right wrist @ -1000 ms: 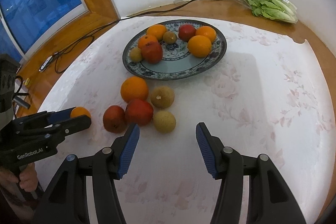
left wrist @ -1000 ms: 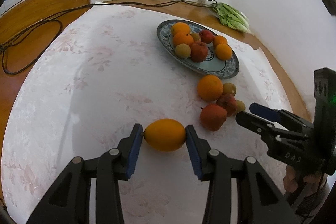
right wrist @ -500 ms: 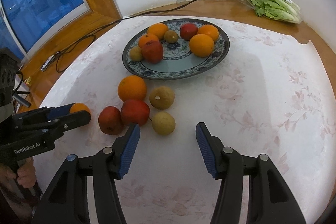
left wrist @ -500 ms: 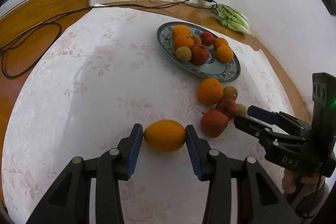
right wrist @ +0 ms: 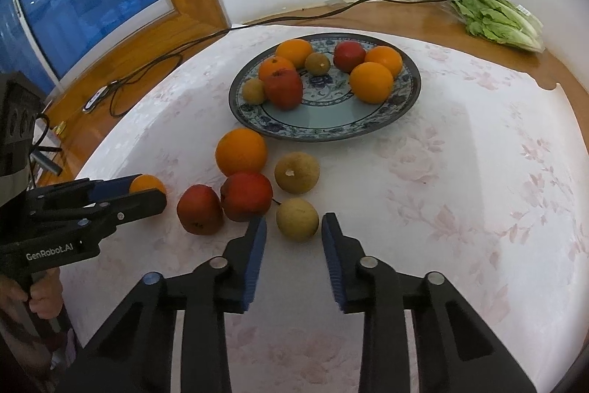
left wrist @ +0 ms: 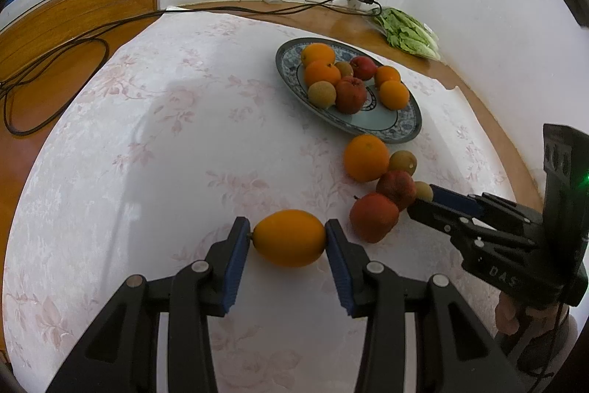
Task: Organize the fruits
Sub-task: 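Carry the orange in the left tool over the plate while the right tool carries its orange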
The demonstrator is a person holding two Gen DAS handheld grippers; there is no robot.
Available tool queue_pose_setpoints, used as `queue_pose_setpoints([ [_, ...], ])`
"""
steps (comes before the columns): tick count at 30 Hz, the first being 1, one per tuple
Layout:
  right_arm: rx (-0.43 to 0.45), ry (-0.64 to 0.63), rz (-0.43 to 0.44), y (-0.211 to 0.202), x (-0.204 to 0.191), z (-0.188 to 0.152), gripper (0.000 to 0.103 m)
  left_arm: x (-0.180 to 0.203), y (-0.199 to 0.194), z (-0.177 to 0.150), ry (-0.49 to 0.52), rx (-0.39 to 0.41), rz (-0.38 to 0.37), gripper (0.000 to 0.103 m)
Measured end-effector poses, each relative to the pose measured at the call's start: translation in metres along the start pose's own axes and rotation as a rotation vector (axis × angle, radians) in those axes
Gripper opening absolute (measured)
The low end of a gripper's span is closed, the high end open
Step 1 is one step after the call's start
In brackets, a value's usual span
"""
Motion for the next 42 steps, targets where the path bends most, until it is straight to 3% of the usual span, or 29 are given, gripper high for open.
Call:
queue_pose_setpoints([
  [4, 0.007, 0.004, 0.003, 0.002, 0.002, 0.002, 0.025, 0.000, 0.000, 0.000, 0.000, -0.001, 0.000, 0.044],
  [17, 0.050, 0.020, -0.018, -0.018, 0.007, 0.009, 0.025, 0.005, -0.007, 0.007, 0.011, 0.016, -0.003, 0.044],
  [32, 0.092, 0.020, -0.060, -0.038, 0.018, 0.036, 0.025, 0.036, -0.014, 0.057, 0.060, 0.084, -0.033, 0.044],
  [42, 0.096, 0.019, -0.077, -0.027, 0.028, 0.054, 0.025, 0.052, 0.014, 0.073, 0.078, 0.055, -0.045, 0.044],
])
Point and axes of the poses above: each gripper's, at about its wrist camera, not at the fingertips, and y roughly the way its jaws point, x to its right, z to its top, the point moved 8 cm from there along y, roughly the way its jaws point, and after that the axes turned 7 degrees about z, right-handed, at the moved point
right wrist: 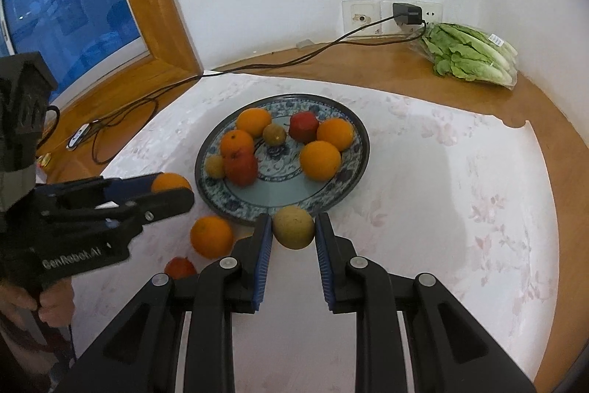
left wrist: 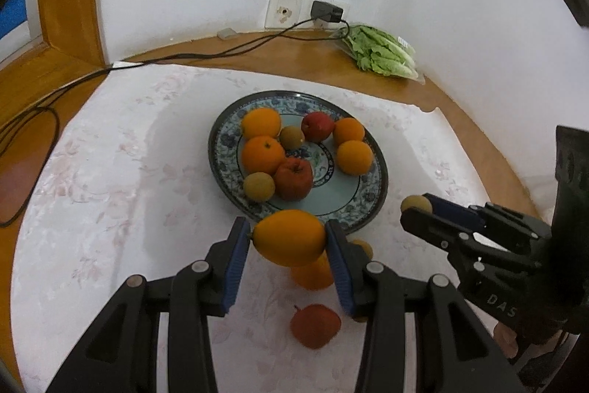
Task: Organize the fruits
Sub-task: 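Carry the orange in the left tool over the plate while the right tool carries its orange, then open the left tool onto the plate while the right tool releases its orange there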
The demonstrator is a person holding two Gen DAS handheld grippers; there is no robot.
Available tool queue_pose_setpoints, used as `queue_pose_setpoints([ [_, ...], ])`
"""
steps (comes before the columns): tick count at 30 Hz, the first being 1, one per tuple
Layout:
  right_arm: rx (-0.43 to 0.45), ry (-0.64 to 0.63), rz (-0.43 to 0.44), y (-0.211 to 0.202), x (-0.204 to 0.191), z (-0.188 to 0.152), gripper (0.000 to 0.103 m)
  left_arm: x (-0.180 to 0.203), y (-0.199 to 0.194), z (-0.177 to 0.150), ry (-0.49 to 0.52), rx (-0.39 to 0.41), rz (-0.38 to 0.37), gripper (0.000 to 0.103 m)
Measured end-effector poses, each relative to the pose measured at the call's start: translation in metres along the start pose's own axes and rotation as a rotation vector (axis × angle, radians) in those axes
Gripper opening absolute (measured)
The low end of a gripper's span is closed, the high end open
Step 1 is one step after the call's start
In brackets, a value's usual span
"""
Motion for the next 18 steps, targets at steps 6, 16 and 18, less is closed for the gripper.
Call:
queue_pose_setpoints([
  [6, -0.001, -0.021, -0.006, 0.014, -0.001, 0.009, 0.025, 0.002, 0.017, 0.002, -0.006, -0.015, 0.007, 0.044],
  [16, -0.029, -0.048, -0.036, 0.038, 0.001, 0.013, 0.025, 0.000, 0.030, 0.014, 0.012, 0.011, 0.027, 0.044],
  [18, -0.034, -0.045, -0.041, 0.042, 0.003, 0.014, 0.025, 0.000, 0.033, 0.016, 0.013, 0.008, 0.016, 0.044],
])
Point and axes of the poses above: each gripper's, at about its wrist camera, not at the fingertips, and y roughly the way its jaws point, x to its right, z to its top, the point moved 8 cm from there along y, roughly the way its jaws point, and after that the axes turned 7 degrees about z, right-handed, at the moved point
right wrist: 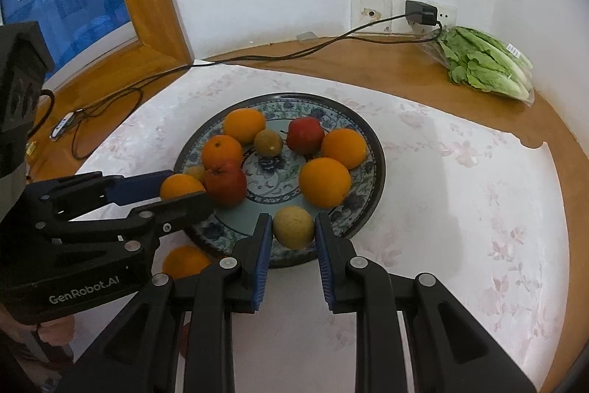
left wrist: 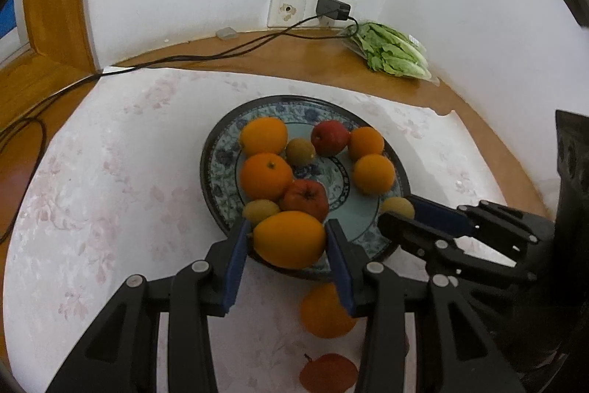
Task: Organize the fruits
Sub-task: 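Open the left tool onto the plate while the right tool releases its orange there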
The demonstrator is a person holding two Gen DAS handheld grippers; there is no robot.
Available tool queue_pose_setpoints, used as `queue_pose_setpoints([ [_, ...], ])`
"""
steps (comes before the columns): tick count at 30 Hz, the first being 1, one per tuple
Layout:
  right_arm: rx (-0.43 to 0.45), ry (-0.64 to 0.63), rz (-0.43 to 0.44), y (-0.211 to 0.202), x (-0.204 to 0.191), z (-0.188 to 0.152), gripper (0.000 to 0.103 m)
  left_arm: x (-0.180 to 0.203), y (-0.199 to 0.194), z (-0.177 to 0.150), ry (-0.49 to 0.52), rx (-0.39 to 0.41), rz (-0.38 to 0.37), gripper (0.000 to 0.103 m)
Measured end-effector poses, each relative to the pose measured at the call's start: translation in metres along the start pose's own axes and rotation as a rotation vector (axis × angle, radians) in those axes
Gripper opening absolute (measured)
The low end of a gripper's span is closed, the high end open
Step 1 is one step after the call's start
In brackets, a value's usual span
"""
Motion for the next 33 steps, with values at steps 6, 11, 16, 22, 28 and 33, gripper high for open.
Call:
queue_pose_setpoints([
  [6, -0.014, 0.006, -0.011, 0.011, 0.005, -0.001, 0.025, 0.001, 0.007, 0.001, 0.013, 0.002, 0.008, 0.044],
  [11, -0.011, -0.004, -0.014, 0.015, 0.006, 0.000, 0.025, 0.002, 0.009, 0.002, 0.012, -0.001, 0.006, 0.044],
  [16, -0.010, -0.007, -0.013, 0.017, 0.005, 0.000, 0.025, 0.002, 0.009, 0.002, 0.012, -0.001, 0.006, 0.044],
  [22, -0.012, -0.004, -0.012, 0.017, 0.005, 0.000, 0.025, 0.002, 0.009, 0.002, 0.011, -0.004, 0.005, 0.044],
  [28, 0.000, -0.004, -0.019, 0.014, 0.006, 0.001, 0.034, 0.002, 0.006, 0.001, 0.015, -0.002, 0.008, 0.044],
  [33, 0.012, 0.005, -0.016, 0.005, 0.006, 0.001, 0.041, 0.001, -0.002, 0.000, 0.010, 0.003, 0.007, 0.044],
])
Point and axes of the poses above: each gripper's, at about its wrist camera, not at the fingertips, and y roughly the way its jaws point, x to its right, z to its top, the point moved 8 cm from there along y, roughly the way its jaws point, and after that the axes turned 7 degrees about z, right-handed, at the moved point
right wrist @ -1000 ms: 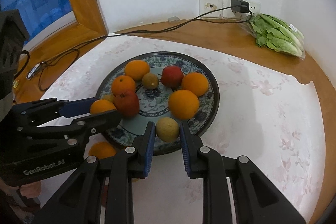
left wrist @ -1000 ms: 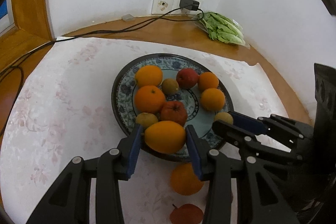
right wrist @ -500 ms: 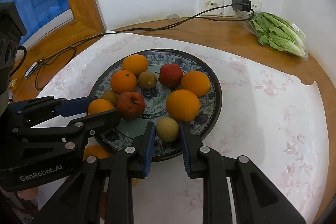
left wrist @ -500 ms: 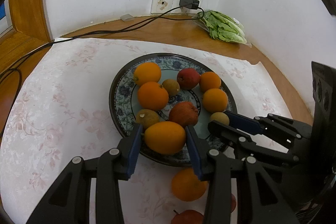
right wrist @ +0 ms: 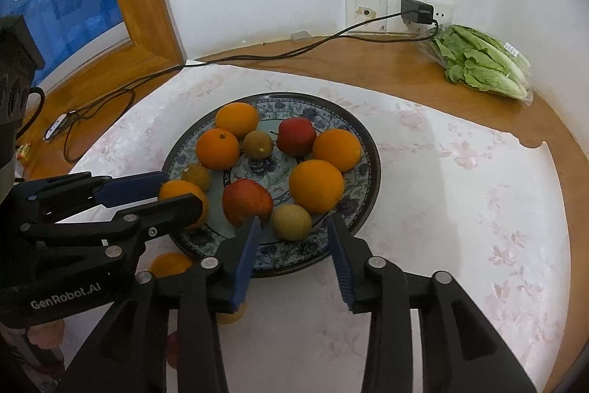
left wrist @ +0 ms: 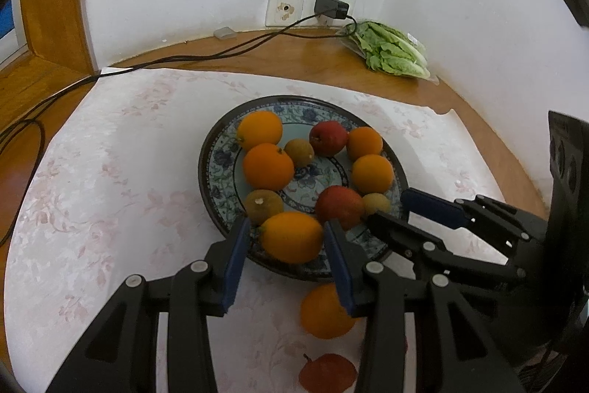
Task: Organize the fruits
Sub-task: 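Open the left tool onto the plate while the right tool releases its orange there, then withdraw both open tools from the plate back to the fruit pile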
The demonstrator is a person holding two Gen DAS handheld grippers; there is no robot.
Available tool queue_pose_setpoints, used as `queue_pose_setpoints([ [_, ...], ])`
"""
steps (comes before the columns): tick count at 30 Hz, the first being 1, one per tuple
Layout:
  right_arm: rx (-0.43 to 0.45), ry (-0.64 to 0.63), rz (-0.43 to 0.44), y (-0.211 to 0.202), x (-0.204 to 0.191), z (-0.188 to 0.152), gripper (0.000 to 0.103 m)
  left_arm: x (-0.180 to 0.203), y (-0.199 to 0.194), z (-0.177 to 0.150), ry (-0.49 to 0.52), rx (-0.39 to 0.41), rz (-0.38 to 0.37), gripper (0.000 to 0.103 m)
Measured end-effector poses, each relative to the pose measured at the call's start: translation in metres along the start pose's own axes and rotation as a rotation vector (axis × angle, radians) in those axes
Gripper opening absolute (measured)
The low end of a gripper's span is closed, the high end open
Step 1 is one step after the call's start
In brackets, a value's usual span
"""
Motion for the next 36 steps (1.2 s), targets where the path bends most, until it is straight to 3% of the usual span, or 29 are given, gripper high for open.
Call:
queue_pose_setpoints([
  [10, 0.016, 0.022, 0.025, -0.020, -0.008, -0.006, 0.049, -0.001, -0.017, -0.007, 0.000, 0.000, -0.004, 0.045],
  [36, -0.028, 0.071, 0.034, -0.055, -0.031, -0.049, 0.050, 0.002, -0.054, -0.049, 0.010, -0.034, -0.013, 0.047],
])
Point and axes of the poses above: each gripper's, at about its wrist camera, not at the fingertips, and y roughly the way its jaws point, x to its right, z to its top, the point moved 8 cm from there along y, roughly the way its jaws point, and after that the axes turned 7 degrees about z, right-handed, at the moved point
